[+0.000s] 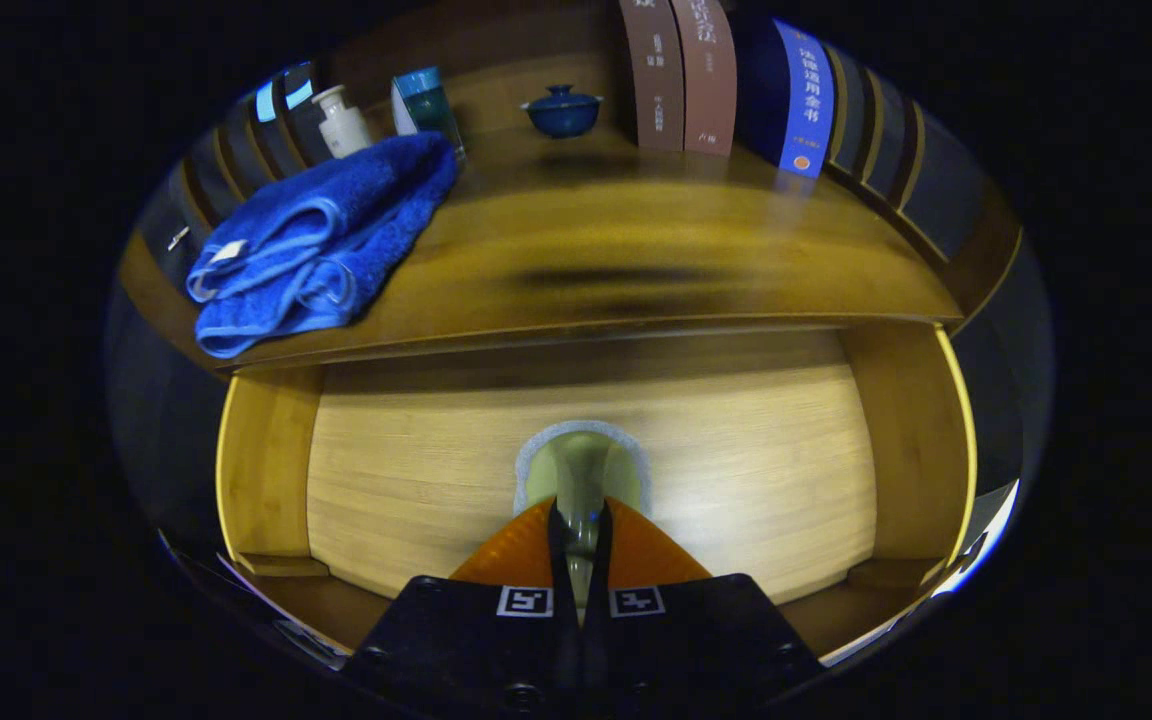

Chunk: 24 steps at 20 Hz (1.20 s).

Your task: Pull open the drawer, take out the items inside it, and place them on the countertop above the cabinet.

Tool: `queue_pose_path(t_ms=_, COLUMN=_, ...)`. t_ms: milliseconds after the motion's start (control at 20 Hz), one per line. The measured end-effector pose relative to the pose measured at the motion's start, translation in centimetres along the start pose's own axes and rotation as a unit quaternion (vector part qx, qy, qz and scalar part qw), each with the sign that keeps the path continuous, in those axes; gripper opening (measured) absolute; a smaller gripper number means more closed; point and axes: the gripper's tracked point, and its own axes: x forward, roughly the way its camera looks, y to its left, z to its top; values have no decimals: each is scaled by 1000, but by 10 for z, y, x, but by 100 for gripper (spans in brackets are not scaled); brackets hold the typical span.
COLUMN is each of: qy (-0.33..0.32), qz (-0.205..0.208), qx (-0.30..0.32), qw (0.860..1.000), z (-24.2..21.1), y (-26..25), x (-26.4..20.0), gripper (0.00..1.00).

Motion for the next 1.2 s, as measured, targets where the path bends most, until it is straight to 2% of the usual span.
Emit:
queue_pose_path(t_ms=250, qy=-63, qz=-4, qx=-8, qw=998, z=45, y=-1, x=-61, gripper=6)
queue_pose_path(t_ms=450, qy=-87, qz=-4, qx=-13, qw=996, z=85, y=1, x=-74, gripper=6)
queue_pose_path(t_ms=800, qy=-91, qz=-2, qx=-14, qw=996, z=147, y=0, x=-37, gripper=6)
queue_pose_path(t_ms=1200, qy=-77, qz=1, qx=-18, qw=997, z=187, y=2, x=-2, gripper=6)
